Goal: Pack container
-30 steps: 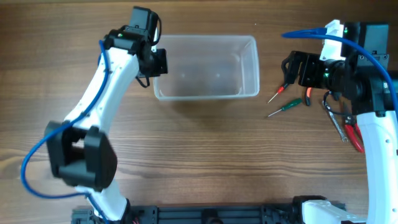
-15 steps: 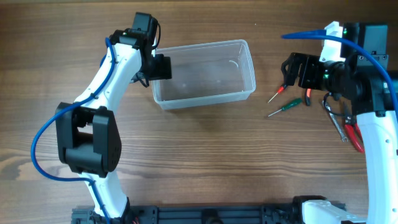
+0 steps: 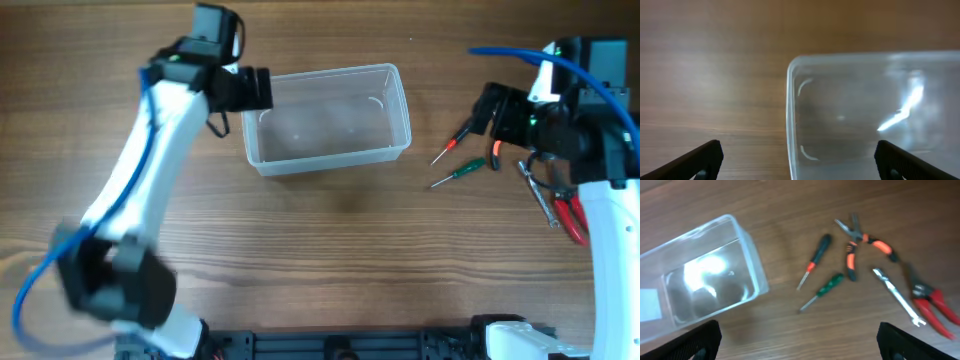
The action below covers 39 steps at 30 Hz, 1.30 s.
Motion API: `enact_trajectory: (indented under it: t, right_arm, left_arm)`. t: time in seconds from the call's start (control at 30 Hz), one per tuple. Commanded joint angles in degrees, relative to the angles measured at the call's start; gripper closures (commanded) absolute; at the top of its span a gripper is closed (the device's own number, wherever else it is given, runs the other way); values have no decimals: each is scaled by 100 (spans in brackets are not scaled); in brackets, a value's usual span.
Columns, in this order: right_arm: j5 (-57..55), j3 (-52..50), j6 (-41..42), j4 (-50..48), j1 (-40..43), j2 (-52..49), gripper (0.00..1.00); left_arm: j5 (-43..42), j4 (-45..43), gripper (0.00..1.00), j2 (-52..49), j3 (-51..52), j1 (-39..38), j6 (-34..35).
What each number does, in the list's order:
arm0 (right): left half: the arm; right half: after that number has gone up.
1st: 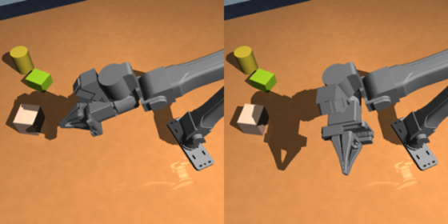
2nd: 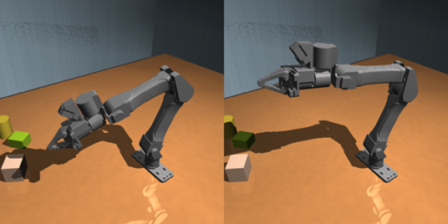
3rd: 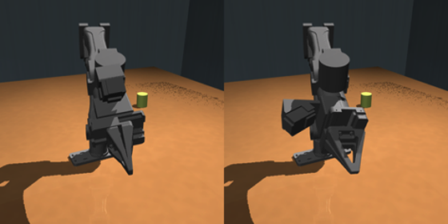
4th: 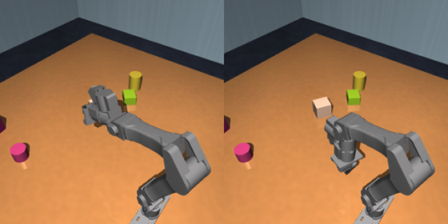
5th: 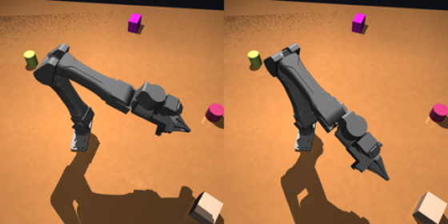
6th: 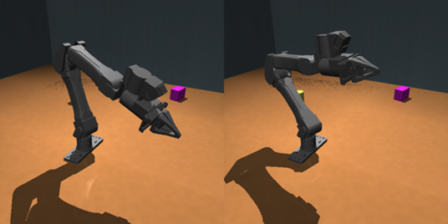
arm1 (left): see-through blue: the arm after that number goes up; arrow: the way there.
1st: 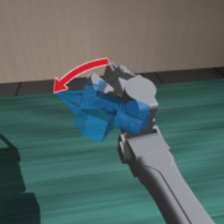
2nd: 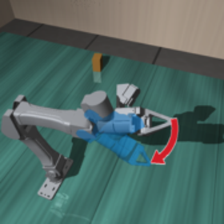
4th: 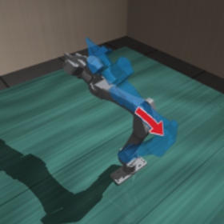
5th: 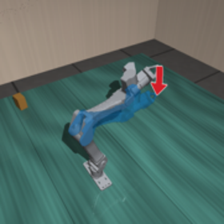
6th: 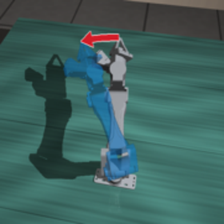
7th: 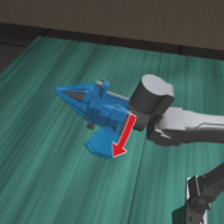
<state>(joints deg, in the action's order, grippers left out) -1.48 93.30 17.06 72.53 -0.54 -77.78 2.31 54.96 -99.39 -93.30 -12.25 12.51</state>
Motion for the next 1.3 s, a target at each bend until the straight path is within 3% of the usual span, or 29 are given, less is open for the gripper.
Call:
enact_trajectory:
  t: [0.0,0.13,0.2,0.43,0.63,0.8,0.9,1.07,1.27]
  right_arm:
    - [-411,590,83,525,422,37,0]
    - [-186,623,-767,1080,1106,-13,0]
    - [-179,619,-750,1224,1338,-122,0]
    - [-55,140,2179,990,1325,-741,0]
    - [446,-538,3309,588,1292,-1469,0]
    - [1058,-1425,3414,-308,1169,-1923,0]
    - [1049,-1792,3438,-852,1029,-2057,0]
    - [942,-2236,4756,-1220,741,-2070,0]
    - [673,-2251,5379,-1449,612,-2074,0]
  left_arm:
    - [81,-15,0,1139,-85,289,22]
    - [81,192,0,1639,-85,782,33]
    - [76,326,0,1725,-85,1038,33]
    - [13,509,0,1709,-85,1554,317]
    - [13,564,0,1709,-85,1554,337]
    - [13,577,0,1709,-85,1554,337]
    - [13,577,0,1709,-85,1552,337]
    - [13,638,0,1709,-85,1554,337]
    - [13,664,0,1709,-85,1554,334]
